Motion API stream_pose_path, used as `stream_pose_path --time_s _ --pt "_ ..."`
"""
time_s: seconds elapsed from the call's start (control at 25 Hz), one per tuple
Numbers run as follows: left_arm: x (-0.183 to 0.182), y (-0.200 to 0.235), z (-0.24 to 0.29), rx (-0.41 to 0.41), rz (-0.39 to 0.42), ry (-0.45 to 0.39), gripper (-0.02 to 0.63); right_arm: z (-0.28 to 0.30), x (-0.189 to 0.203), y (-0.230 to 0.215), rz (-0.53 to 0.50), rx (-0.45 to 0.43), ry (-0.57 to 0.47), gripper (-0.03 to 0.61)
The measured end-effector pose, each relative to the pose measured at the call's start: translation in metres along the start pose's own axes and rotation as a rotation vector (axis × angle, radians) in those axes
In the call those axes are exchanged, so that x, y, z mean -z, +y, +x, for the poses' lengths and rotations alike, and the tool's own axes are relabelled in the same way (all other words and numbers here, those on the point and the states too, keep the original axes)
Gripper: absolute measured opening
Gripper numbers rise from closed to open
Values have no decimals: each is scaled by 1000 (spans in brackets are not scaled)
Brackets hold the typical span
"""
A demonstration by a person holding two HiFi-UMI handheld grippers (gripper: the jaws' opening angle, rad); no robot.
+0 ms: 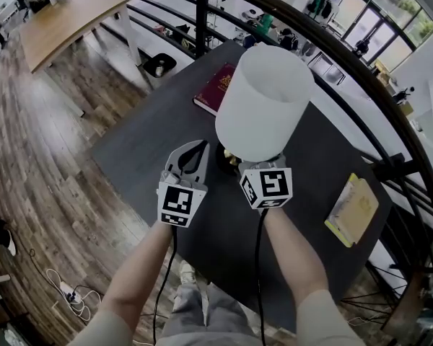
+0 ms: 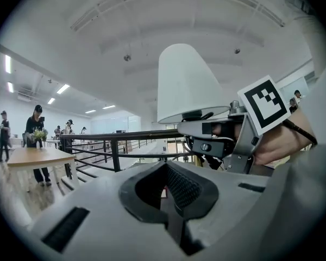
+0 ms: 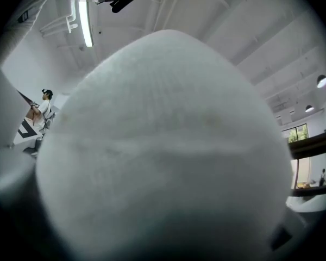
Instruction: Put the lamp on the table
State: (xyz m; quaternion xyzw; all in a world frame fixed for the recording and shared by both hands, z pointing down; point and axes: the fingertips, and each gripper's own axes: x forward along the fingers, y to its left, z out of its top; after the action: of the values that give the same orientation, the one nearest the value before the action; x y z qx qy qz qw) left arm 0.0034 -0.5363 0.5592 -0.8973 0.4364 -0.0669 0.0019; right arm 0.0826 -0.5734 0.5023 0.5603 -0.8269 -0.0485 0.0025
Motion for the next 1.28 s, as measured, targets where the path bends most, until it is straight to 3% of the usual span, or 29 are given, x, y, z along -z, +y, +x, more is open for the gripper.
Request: stream_pose_path --time_s 0.6,1.28 --pt "48 -6 13 17 -23 55 5 12 58 4 -2 -6 25 87" --pt "43 -14 17 36 -45 37 5 1 69 -2 37 49 -3 109"
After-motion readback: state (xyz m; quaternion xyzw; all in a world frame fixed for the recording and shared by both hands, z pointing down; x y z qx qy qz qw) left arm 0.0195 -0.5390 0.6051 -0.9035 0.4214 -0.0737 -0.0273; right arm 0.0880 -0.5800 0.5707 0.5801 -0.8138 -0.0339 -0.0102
